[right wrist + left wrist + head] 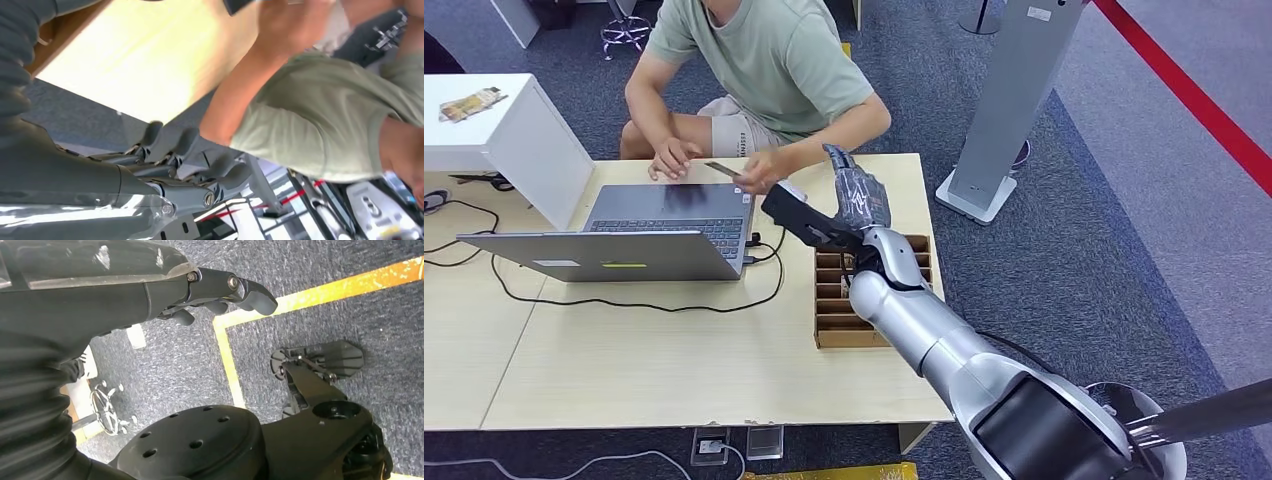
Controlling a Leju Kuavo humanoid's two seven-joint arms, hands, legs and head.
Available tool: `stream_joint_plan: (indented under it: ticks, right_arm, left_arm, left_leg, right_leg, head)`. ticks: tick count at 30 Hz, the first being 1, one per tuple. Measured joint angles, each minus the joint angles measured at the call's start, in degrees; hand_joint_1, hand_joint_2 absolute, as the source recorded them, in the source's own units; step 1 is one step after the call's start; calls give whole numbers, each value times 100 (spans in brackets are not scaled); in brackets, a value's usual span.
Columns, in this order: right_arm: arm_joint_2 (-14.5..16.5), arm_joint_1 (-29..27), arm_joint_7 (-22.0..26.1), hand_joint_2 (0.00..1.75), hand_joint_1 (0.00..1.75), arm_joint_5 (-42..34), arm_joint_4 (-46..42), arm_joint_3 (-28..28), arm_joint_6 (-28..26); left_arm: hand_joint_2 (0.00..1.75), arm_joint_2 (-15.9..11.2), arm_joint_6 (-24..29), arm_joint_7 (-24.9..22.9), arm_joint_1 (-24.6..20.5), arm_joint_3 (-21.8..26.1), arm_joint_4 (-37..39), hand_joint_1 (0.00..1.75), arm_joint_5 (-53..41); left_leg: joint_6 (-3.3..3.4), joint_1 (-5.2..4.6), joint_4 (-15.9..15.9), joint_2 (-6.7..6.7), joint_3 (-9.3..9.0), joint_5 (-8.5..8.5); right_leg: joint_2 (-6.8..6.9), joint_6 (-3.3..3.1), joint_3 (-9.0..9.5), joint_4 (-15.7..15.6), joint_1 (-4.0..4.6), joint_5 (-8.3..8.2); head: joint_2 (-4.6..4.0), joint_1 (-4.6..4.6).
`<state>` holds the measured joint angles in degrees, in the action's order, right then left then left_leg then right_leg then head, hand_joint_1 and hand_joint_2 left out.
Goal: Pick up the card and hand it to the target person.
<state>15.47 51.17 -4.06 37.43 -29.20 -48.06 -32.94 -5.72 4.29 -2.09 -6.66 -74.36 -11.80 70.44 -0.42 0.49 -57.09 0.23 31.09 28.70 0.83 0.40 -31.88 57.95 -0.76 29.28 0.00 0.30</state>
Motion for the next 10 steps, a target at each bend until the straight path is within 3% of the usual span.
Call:
stream_joint_plan:
  ticks: [5, 10]
  right_arm:
    - [-177, -257, -86, 175, 0, -96, -635, 156, -266]
    - [-600, -843, -497, 175, 0, -83, -1925, 379, -195]
  left_arm:
    - [175, 3, 38, -32, 9, 2, 0, 0, 133]
    - [175, 8, 56, -31, 33, 6, 0, 0, 244]
  left_leg:
    - [0, 0, -1, 0, -3, 0]
    - [0, -1, -2, 0, -4, 1]
  right_leg:
    - [0, 0, 2, -1, 0, 0]
    - [0, 0, 2, -3, -1, 0]
  head:
    - [0, -2]
    - [0, 6]
